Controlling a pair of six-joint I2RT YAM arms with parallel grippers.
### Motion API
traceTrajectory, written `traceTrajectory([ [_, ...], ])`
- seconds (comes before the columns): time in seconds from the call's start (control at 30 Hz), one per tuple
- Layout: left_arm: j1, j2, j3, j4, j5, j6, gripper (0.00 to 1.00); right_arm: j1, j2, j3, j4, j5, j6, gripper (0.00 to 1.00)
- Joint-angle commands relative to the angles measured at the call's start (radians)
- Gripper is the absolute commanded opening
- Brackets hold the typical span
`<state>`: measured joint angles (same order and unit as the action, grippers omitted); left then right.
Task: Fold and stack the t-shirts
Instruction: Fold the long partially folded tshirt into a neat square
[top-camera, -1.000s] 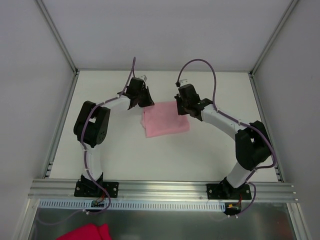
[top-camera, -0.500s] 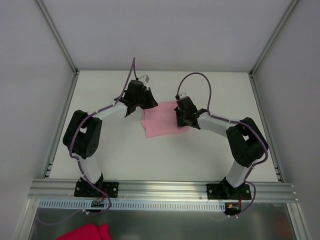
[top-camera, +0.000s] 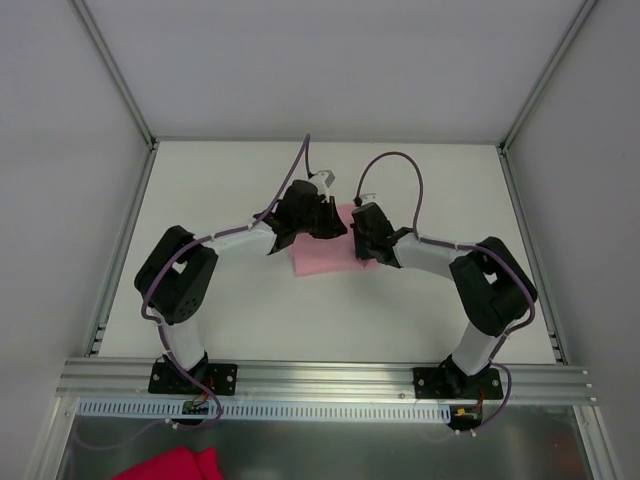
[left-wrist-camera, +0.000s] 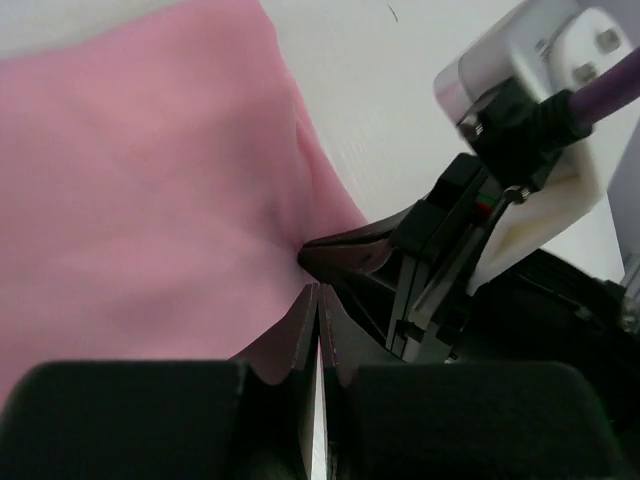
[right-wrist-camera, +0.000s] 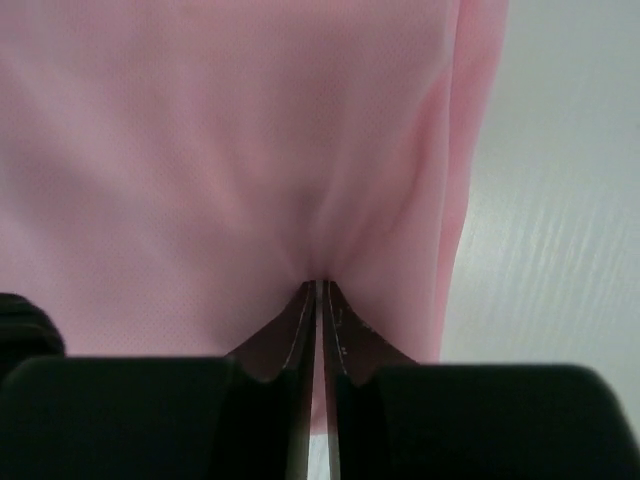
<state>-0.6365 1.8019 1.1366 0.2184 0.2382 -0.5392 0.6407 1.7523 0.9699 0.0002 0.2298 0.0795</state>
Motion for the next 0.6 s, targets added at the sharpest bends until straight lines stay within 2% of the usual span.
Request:
traceTrajectory([
  [0.0,-0.023,0.011,-0.046,0.088,0.015,-0.031,0.00,0.011,-0.104,-0.031,-0.051,0.063,-0.017,0.12],
  [0.07,-0.038,0.019,-0.087,0.122,0.010,-0.050,0.00,0.026,-0.158,-0.033,-0.066,0.114,-0.030,0.31],
  [0.1,-0.043,0.020,-0.103,0.134,0.007,-0.053,0.00,0.036,-0.219,-0.037,-0.071,0.135,-0.037,0.57],
  [0.2,-0.058,0.027,-0.153,0.164,-0.022,-0.059,0.00,0.082,-0.324,-0.057,-0.071,0.248,-0.067,0.89],
  [0.43,-0.066,0.092,-0.222,0.228,-0.022,-0.090,0.00,0.096,-0.611,-0.112,-0.109,0.376,-0.072,0.95],
  [0.57,-0.066,0.126,-0.218,0.249,-0.010,-0.090,0.00,0.096,-0.652,-0.099,-0.181,0.428,-0.063,1.00],
])
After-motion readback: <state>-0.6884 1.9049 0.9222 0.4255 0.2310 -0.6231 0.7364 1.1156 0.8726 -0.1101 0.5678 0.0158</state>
